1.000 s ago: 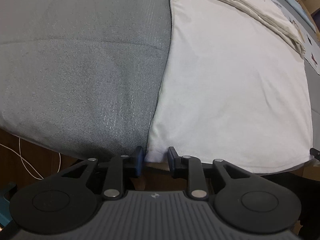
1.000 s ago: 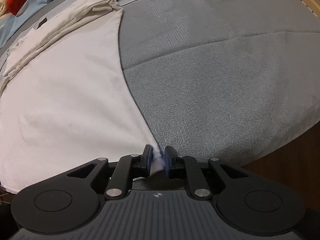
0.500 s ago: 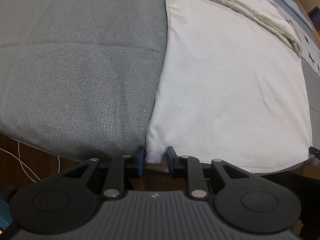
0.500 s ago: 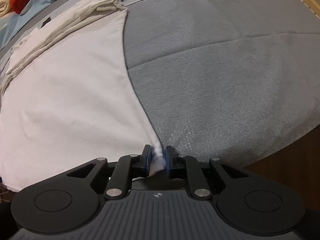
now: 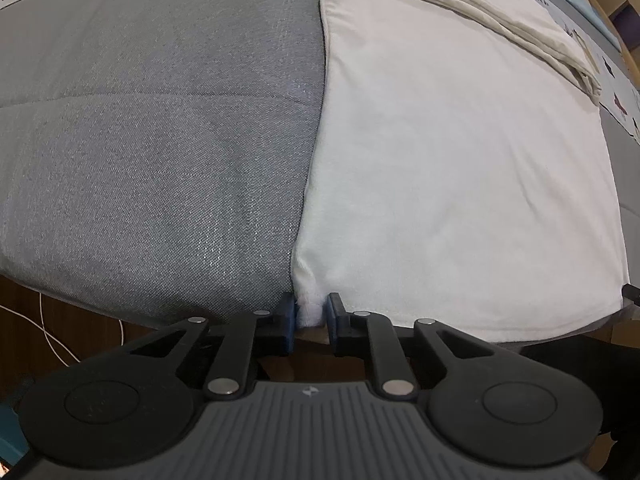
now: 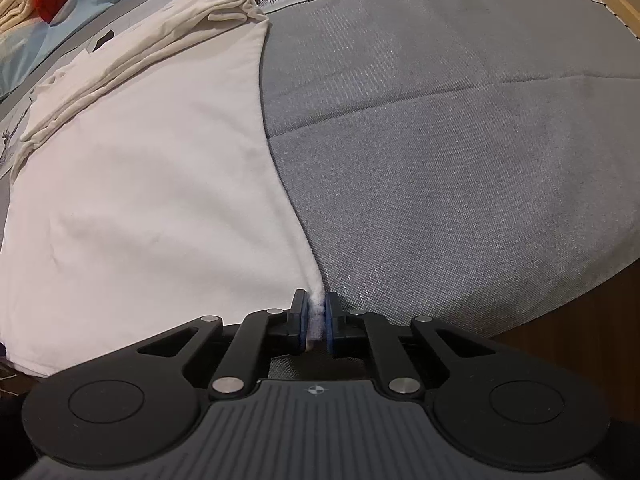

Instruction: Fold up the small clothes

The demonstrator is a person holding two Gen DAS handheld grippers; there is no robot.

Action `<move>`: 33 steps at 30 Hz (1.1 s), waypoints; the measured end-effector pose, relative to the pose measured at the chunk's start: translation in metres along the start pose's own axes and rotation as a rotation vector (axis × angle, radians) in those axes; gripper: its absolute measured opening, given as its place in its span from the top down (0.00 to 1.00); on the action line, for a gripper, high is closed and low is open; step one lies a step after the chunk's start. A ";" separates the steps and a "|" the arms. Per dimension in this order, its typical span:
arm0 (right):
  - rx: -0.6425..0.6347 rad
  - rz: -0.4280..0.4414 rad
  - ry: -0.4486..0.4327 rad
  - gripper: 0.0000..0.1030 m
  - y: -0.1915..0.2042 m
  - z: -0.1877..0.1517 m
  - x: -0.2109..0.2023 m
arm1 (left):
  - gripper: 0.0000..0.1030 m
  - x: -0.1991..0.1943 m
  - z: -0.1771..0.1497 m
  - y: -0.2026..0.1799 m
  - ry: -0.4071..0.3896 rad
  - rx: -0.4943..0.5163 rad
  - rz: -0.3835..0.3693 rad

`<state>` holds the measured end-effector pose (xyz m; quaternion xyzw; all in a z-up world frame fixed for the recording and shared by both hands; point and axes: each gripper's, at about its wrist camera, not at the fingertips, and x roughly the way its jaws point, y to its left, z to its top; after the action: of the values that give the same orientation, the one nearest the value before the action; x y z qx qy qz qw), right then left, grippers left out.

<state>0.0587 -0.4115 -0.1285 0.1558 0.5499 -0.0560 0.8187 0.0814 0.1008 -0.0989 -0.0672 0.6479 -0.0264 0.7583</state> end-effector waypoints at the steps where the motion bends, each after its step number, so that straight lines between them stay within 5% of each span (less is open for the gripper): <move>1: 0.000 0.001 -0.003 0.92 0.000 0.000 -0.001 | 0.87 0.000 0.000 0.000 -0.002 0.000 0.000; 8: 0.028 0.080 -0.099 0.94 -0.002 0.004 -0.020 | 0.92 -0.014 -0.002 -0.007 -0.062 0.038 0.017; 19: 0.079 0.317 -0.319 0.95 -0.013 0.005 -0.095 | 0.94 -0.097 -0.012 -0.024 -0.307 0.117 -0.051; 28: 0.069 0.456 -0.426 0.95 -0.043 -0.031 -0.185 | 0.94 -0.213 -0.071 -0.015 -0.520 0.118 -0.253; 33: 0.151 0.454 -0.452 0.95 -0.071 -0.048 -0.216 | 0.94 -0.231 -0.071 -0.003 -0.546 0.057 -0.311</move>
<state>-0.0863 -0.4810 0.0398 0.3185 0.2999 0.0541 0.8976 -0.0250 0.1229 0.1169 -0.1487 0.4015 -0.1413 0.8926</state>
